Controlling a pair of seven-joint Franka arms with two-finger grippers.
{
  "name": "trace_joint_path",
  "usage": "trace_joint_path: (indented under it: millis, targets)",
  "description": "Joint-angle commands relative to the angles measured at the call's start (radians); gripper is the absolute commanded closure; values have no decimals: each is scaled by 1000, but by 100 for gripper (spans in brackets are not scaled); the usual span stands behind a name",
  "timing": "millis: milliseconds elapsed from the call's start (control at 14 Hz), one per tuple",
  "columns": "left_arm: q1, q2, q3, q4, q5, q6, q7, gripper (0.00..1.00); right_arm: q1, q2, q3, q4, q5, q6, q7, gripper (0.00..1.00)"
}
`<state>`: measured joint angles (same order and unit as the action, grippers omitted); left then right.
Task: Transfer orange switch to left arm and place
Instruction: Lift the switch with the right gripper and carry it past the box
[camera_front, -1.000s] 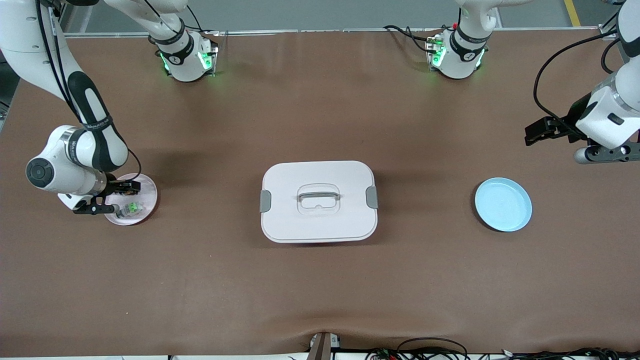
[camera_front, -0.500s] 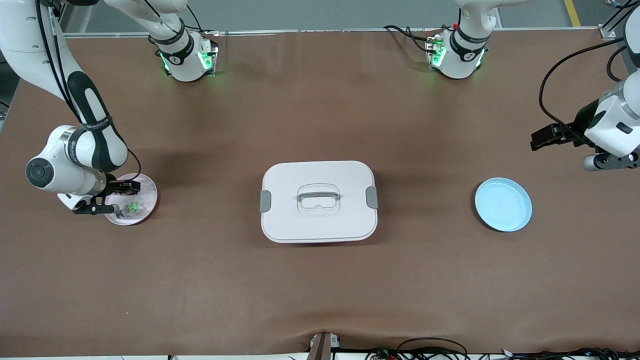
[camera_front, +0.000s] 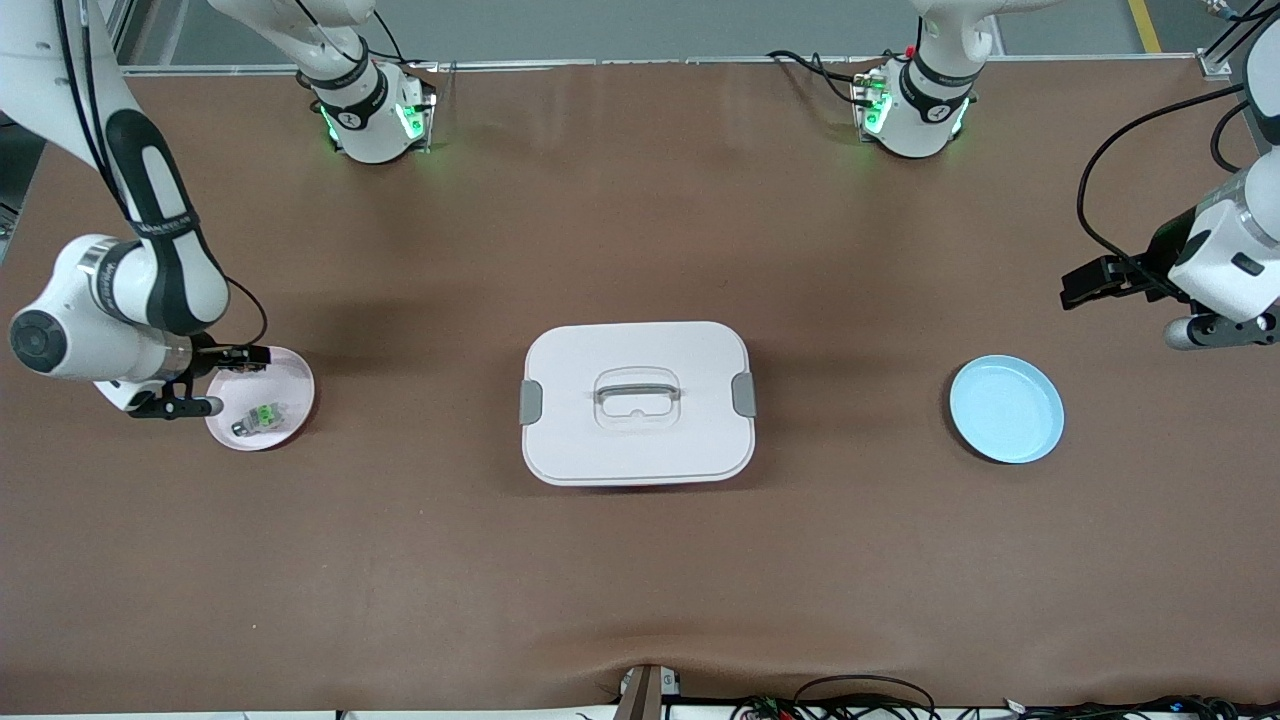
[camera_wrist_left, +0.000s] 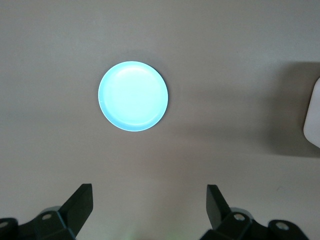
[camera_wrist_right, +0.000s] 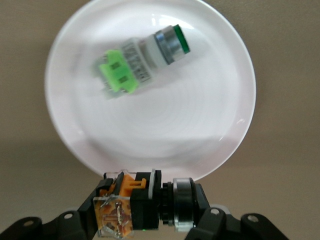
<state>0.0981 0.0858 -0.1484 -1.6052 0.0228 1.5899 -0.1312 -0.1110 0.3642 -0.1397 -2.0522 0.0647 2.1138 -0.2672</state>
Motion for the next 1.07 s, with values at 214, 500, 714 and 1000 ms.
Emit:
trace_joint_path:
  millis: [214,500,714,1000]
  targets:
    - [3,18,-3,11,14,27,-2,0,40,-146,12,13,184,-272,159,60]
    - [-1,26,-3,11,14,38,-2,0,144,-241,14,40,283,-414,463,60]
    - [-3,28,-3,10,14,38,-2,0,235,-277,12,61,393,-449,717,60]
    - [-1,31,-3,10,14,38,-2,0,327,-289,15,116,530,-492,988,60]
